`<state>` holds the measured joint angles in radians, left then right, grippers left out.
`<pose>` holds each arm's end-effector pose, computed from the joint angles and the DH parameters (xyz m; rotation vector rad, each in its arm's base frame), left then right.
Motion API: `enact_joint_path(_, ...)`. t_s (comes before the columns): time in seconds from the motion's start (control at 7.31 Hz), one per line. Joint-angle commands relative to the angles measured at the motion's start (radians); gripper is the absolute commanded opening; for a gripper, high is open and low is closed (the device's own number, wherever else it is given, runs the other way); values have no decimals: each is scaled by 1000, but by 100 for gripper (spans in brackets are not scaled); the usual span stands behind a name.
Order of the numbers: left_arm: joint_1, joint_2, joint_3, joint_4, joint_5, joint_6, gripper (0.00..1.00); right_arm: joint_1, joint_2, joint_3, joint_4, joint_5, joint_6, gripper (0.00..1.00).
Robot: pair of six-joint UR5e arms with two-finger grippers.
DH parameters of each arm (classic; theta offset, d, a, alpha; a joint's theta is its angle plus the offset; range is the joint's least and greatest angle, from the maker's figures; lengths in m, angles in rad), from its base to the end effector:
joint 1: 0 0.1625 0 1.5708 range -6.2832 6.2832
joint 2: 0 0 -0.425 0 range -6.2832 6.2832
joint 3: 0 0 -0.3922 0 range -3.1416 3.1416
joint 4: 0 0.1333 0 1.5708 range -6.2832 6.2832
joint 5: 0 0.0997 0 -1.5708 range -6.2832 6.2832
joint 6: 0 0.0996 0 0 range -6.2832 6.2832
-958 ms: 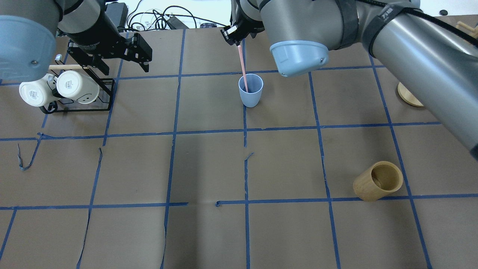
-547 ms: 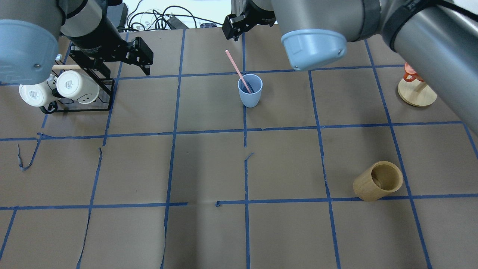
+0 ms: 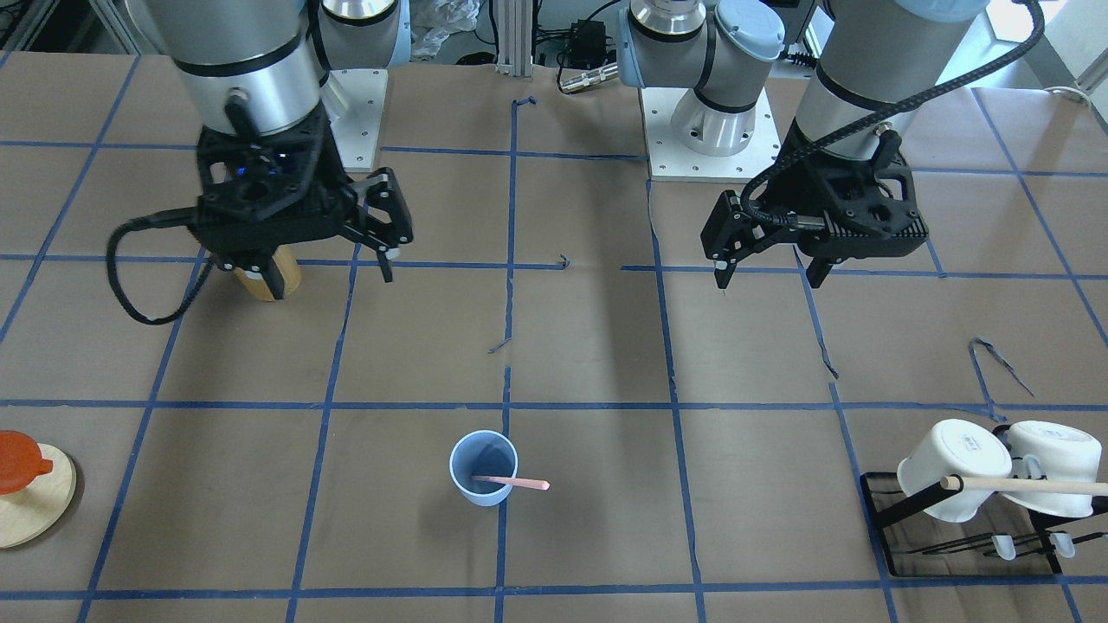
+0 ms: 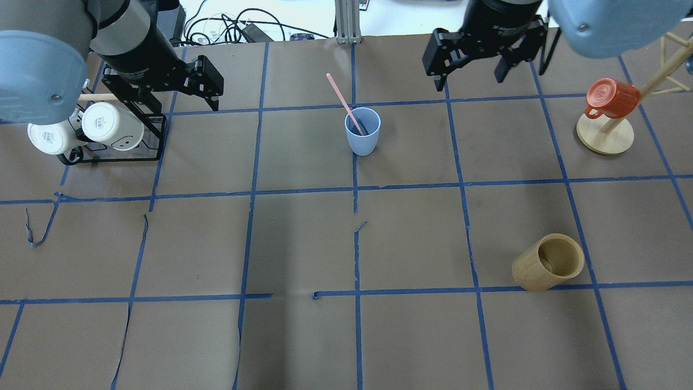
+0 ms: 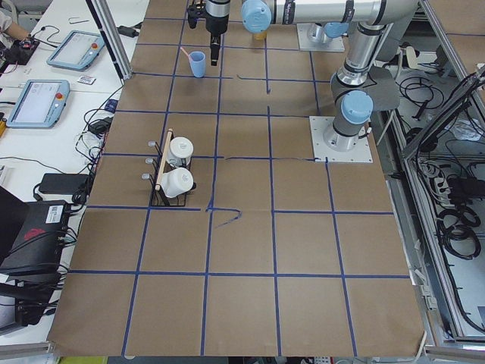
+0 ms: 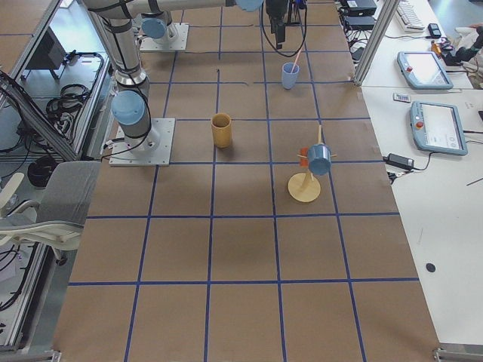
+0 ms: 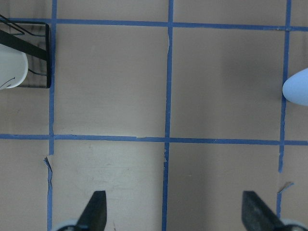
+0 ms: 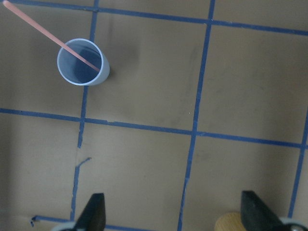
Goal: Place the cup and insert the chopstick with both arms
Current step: 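Lower the chopstick into the blue cup and open the right gripper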
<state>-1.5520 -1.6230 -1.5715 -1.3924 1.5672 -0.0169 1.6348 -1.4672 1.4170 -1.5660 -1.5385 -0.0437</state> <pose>-0.1238 -0.5276 0.4798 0.0555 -3.1315 0.1968 0.1708 -0.5299 0.5100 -0.1684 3.1035 -0.0701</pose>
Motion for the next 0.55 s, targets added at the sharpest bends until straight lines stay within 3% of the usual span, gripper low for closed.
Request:
enact_joint_path(0.0, 0, 5, -11, 1, 1, -2, 100, -47, -47, 35, 101, -2, -1, 100)
enact_joint_path(0.41, 0, 6, -16, 3, 1, -2, 100, -64, -87, 105, 121, -19, 7, 100)
